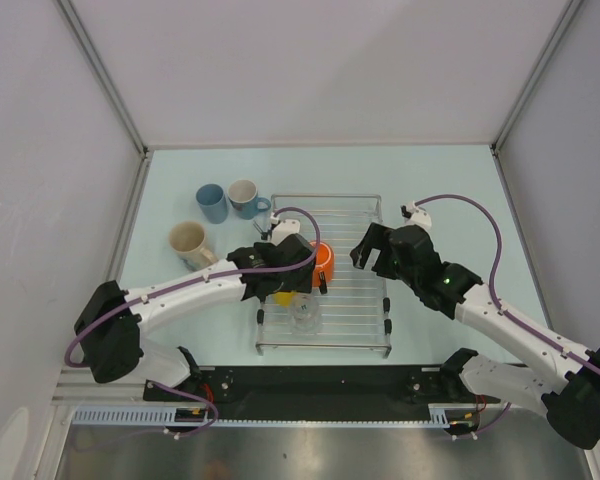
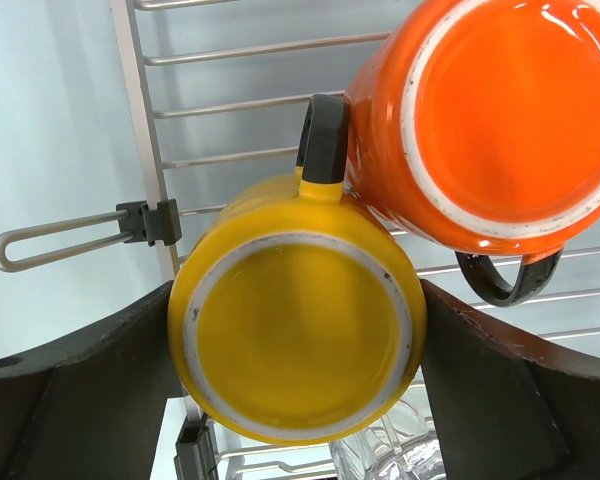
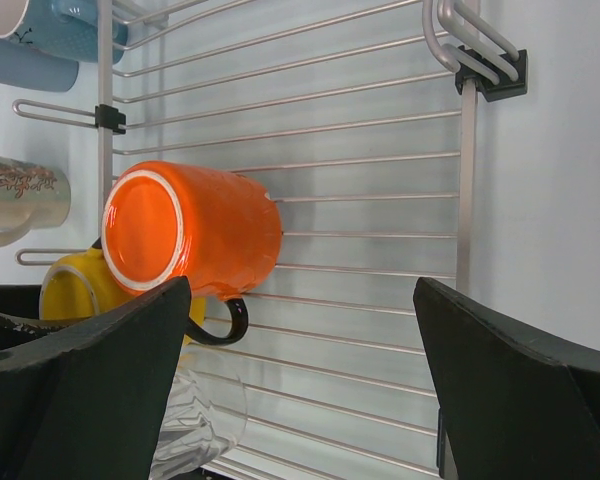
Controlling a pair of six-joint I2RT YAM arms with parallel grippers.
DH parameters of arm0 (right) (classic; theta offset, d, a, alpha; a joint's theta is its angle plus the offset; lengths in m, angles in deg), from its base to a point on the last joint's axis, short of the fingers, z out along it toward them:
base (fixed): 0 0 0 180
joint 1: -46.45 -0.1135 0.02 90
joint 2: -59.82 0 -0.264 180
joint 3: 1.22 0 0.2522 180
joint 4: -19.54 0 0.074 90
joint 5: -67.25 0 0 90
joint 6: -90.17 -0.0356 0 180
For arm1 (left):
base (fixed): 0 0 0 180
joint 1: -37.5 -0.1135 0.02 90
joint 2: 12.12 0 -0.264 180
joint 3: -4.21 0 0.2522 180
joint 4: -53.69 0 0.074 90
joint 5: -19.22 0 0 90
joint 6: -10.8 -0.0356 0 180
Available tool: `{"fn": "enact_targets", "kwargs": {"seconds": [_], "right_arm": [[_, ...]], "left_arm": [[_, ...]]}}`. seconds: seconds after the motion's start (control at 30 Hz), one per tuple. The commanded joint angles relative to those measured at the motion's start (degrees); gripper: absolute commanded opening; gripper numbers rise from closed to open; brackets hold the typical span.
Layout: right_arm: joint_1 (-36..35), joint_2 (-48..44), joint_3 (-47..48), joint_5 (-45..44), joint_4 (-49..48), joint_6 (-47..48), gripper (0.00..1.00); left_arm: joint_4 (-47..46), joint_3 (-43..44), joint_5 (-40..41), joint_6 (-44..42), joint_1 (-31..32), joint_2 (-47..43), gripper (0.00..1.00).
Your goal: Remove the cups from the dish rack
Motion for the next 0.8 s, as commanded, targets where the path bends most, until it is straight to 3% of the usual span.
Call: {"fn": "enact_targets", "kwargs": {"seconds": [0.0,0.43,0.77], "right_arm": [[-0.37,-0.63,1.36,-1.12,-0.39,1.08,1.00],[-0.37,-2.21,1.45,-1.65,0.14,1.17,1.00],[-0.29,-3.88,4.35,-7.44,2.42,1.79,1.00]], "left_arm": [[-0.47,0.82,-1.93,-3.38,0.45,-2.62,0.00],[4.62,9.17,-1.05,-8.40,0.45,-9.05,0.00],[5.95,20.41,0.80,-11.74,0.45,-11.16,0.01]]}}
